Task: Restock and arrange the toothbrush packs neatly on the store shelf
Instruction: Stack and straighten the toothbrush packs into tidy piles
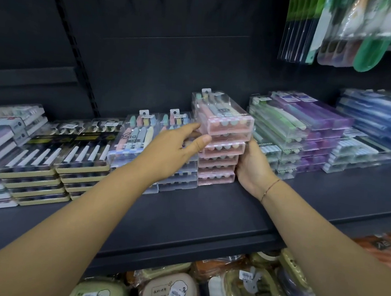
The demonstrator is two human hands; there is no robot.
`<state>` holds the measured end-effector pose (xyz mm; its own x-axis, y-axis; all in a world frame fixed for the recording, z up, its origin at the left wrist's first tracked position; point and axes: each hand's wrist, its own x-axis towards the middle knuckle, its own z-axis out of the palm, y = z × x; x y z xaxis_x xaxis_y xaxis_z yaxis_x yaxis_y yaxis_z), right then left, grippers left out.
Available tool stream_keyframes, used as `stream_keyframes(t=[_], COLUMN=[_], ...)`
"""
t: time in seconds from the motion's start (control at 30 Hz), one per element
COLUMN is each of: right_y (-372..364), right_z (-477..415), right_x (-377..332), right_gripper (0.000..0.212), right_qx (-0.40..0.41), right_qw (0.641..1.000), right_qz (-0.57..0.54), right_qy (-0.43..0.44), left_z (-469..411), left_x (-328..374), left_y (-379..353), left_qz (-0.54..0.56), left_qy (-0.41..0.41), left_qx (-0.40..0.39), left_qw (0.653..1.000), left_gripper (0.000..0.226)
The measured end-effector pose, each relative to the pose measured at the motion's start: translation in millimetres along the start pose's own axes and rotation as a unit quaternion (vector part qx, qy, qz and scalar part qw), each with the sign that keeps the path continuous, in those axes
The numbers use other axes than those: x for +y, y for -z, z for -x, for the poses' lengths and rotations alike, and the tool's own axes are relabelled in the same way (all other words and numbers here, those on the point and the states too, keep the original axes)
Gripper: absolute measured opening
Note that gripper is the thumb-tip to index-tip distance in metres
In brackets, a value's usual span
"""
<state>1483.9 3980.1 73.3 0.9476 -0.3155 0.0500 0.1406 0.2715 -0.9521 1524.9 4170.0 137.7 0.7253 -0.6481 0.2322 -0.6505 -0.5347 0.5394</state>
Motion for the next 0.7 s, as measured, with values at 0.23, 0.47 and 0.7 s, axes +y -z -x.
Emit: stream_keyframes(t=[0.23,0.47,0.7], right_y=[4.4,9.3,17.4], right_z=[-0.1,13.3,21.4], right_x=[1.2,5.1,5.4], right_gripper=[0.048,0.047,0.046], right_qx=[-0.02,-0.022,-0.038], right_qw=[1.0,0.999,0.998], right_qz=[-0.011,-0.004,-0.016], right_qy=[-0.01,-0.032,-0.04], left_z=[-1.4,1.7,0.7], left_x=[-7.2,-9.4,-4.9], left_y=[-1.5,-6.9,-3.5], left_qz=[-0.007,-0.102,-0.065], left_qy=[-0.009,-0.037,-0.032], left_qx=[0.024,-0.003,0.007], left_qw=[1.0,0.994,0.997], left_gripper=[0.07,0.074,0.07])
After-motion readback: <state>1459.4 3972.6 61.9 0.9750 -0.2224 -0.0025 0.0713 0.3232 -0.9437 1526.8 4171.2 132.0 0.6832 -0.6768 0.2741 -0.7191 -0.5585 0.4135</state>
